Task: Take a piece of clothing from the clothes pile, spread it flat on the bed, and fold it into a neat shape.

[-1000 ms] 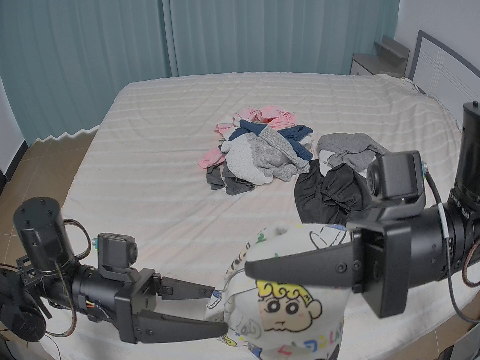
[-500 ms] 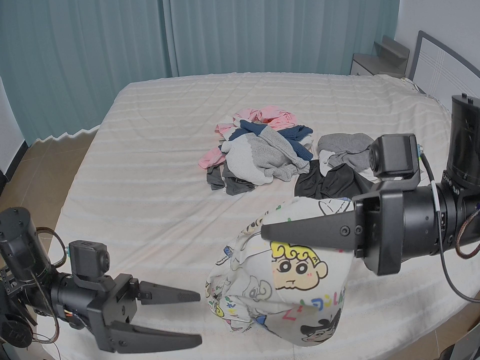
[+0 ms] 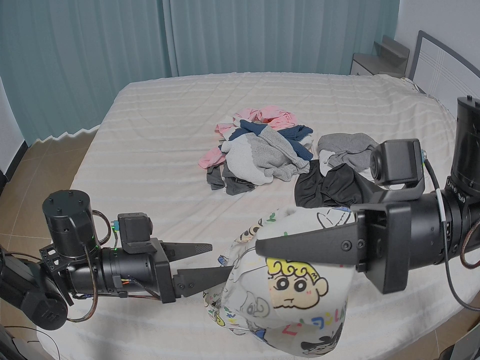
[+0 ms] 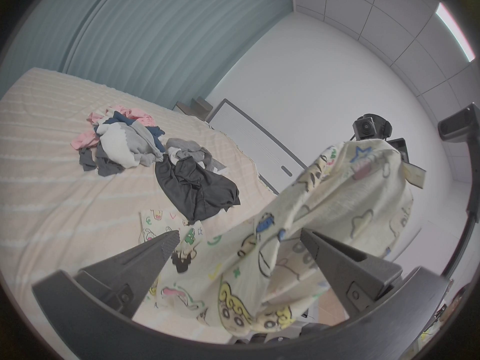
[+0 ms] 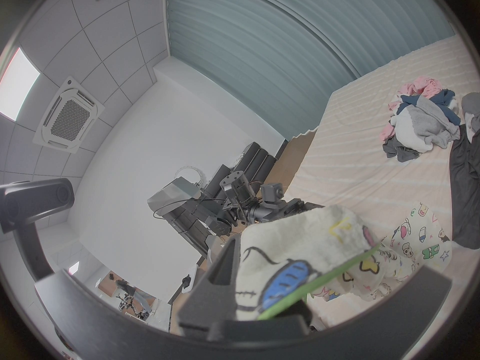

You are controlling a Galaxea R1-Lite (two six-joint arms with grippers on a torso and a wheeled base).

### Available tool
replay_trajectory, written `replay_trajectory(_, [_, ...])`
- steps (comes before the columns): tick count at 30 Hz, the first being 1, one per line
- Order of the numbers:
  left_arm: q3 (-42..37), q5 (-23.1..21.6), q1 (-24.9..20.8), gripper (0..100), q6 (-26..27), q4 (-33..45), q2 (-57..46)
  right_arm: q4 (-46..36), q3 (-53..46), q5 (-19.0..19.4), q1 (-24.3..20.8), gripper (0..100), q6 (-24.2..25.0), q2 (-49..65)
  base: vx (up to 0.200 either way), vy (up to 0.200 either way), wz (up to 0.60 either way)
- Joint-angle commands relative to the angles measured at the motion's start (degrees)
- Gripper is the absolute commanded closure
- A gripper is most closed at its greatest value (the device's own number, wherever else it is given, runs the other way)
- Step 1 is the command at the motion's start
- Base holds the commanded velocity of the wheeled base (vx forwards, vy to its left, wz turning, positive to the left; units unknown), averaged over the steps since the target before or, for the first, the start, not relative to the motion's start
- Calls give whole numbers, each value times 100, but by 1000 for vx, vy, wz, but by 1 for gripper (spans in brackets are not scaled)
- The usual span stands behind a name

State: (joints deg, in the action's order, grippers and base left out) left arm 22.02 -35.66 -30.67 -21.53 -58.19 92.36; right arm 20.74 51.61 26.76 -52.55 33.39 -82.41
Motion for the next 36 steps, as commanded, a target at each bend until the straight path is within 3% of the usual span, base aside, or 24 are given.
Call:
replay_trajectory(1, [198,156,-123,0,8,-149,388,1,-2,5,-27,100,1,5,0,0,0])
replay_trajectory(15, [321,182,-325,0,-62,-343,643,9,15,5,-18,100,1,-12,0,0,0])
replay_trajectory(16, [321,173,-361,100,-71,-343,643,9,15,5,-18,100,1,-12,0,0,0])
replay_trajectory(28, [207,217,-317,100,-291,-360,213,1,-29,-39,140,100,10,14,0,0,0])
replay_trajectory(36, [-66,349,149,100,-299,-360,-816,1,-20,-39,650,100,-17,-100,0,0,0])
